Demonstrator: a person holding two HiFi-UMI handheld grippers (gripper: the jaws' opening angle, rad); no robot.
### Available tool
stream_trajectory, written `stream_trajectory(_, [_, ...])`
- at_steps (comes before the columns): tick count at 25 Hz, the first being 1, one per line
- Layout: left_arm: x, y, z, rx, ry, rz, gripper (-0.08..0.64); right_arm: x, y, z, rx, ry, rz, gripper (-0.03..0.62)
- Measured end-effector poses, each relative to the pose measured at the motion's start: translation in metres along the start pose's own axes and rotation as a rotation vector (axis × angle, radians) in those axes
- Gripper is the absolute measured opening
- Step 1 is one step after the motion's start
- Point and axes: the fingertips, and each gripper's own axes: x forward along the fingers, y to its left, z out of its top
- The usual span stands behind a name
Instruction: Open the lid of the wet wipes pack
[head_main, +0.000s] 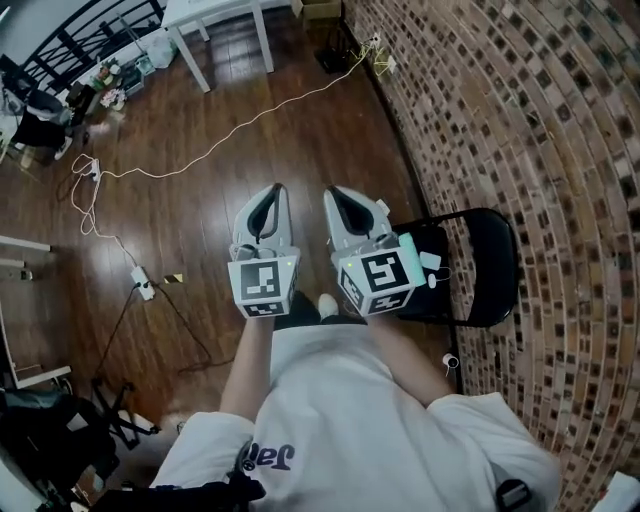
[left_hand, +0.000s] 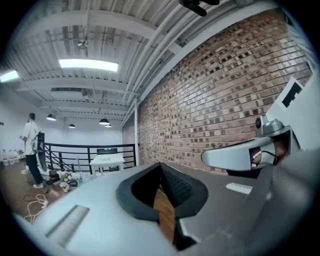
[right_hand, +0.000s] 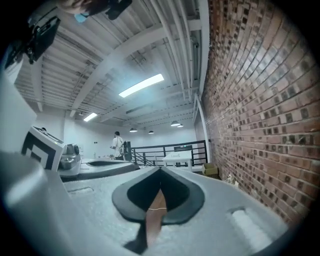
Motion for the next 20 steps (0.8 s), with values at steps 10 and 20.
stream_trajectory(10, [0.062, 0.157, -0.009, -0.048, -0.001, 0.155, 0.017, 0.182, 0.052, 0.012, -0.043, 0.04, 0.193, -0.009])
stream_trajectory(20, [0.122, 0.338, 0.012, -0.077, -0.077, 0.226, 0.017, 0.351, 0.109, 0.04, -0.113, 0.036, 0.248, -0.009])
